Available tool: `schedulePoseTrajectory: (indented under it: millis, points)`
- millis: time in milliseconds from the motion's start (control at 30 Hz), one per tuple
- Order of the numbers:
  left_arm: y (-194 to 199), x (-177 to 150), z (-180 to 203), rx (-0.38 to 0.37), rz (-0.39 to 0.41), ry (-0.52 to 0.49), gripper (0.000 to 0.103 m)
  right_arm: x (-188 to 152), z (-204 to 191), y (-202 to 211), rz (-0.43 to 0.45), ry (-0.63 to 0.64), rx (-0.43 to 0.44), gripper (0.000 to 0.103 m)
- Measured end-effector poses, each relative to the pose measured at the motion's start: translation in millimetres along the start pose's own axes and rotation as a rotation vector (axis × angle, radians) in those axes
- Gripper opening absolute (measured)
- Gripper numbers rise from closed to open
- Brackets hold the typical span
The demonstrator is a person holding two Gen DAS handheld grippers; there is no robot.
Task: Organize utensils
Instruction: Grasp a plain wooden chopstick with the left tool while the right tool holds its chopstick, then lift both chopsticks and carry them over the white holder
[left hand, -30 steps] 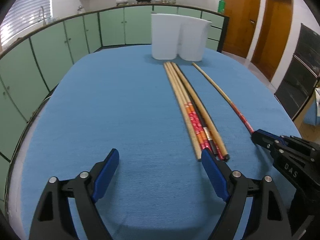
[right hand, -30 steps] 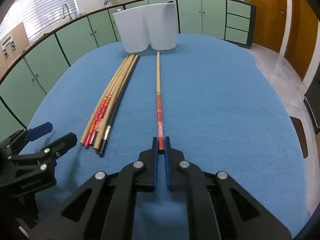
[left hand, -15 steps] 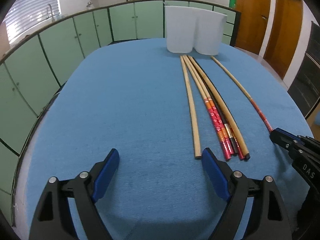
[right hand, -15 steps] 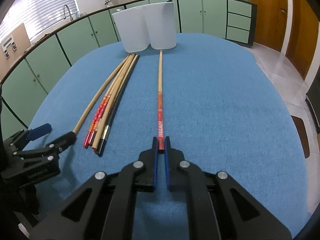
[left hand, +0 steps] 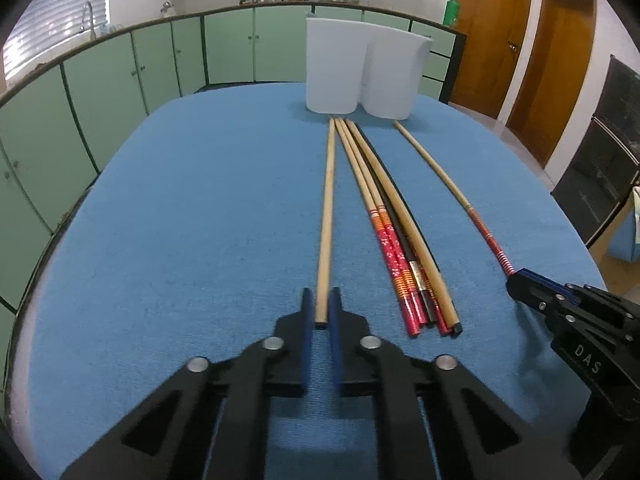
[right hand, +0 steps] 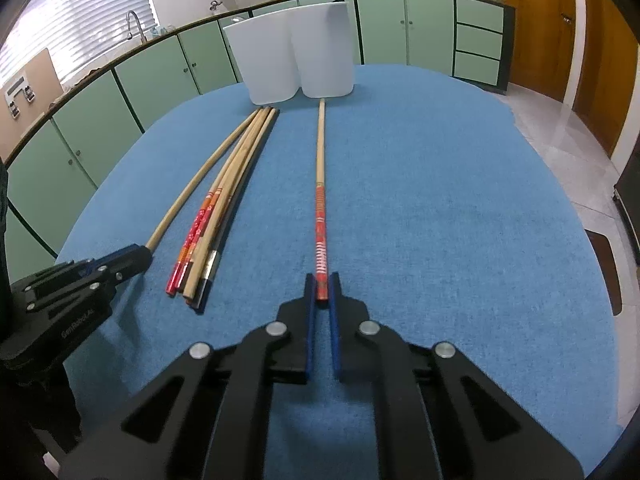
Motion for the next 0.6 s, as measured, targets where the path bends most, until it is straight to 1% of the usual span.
schedulePoseTrajectory:
  millis: [267,367,600]
  points:
    - [11.6,3.8,3.5,-0.005,0.024,-0.009,0.007,2.1,-0.8,3.4,0.011,0.001,0.000,0.005]
    - [28.4,12.1,2.6,0.003,0.064,-0.027,0.007,4.4,-0.3,10.6,0.026,0.015,-0.012,0.005]
    - [70.1,38.9,2.2,-0.006,0.155,-0.032,0.007,21.3,-0.1,38.7,0.055,0.022,-0.001,0.005]
Point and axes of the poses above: each gripper's, at about its wrist camera, not at the fingertips, and y roughly against the way its jaws point, z to its right, x to its top, the point moved 10 cm from there along -y, roughly the way its jaws point, and after that the axes turned 9 degrees about y, right-handed, at the moved point
